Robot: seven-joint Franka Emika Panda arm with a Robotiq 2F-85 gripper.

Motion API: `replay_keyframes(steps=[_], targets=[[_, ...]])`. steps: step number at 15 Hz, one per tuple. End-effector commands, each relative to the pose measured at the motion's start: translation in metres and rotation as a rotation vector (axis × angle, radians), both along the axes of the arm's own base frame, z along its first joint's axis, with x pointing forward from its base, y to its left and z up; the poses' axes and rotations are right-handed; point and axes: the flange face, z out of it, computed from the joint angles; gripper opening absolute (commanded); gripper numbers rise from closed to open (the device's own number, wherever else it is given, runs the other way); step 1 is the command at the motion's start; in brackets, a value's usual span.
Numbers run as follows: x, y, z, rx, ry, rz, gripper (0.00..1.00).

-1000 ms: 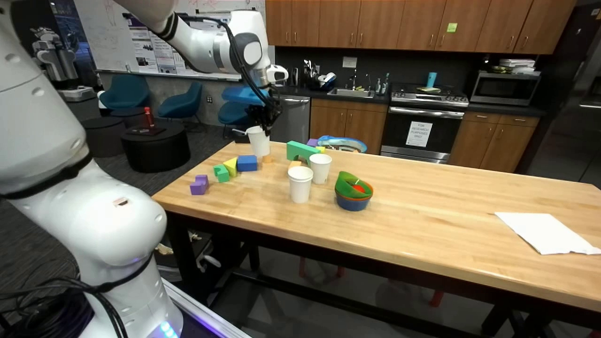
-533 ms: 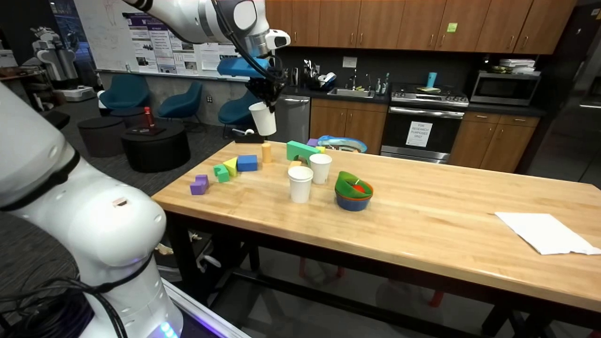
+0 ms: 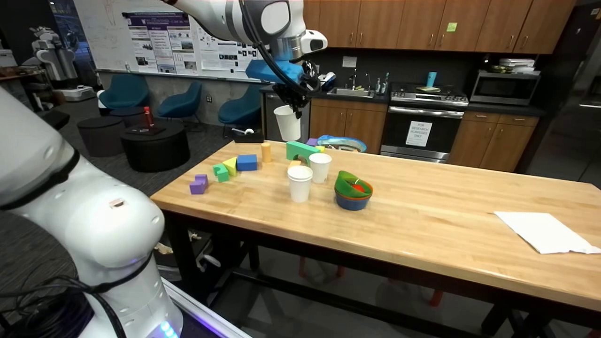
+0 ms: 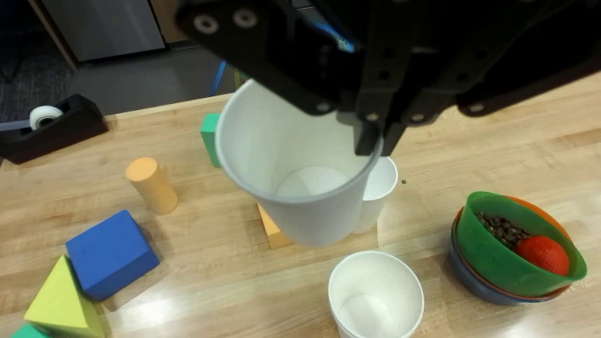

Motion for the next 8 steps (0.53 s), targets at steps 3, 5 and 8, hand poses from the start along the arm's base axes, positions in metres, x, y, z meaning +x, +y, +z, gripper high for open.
replay_keyframes(steps=[3, 5, 8], targets=[[-0.015, -0.026, -0.03, 0.076, 0.035, -0.012, 0.01], [-0.018, -0.031, -0.041, 0.096, 0.053, -0.023, 0.01], [-0.023, -0.042, -0.054, 0.114, 0.069, -0.041, 0.01]])
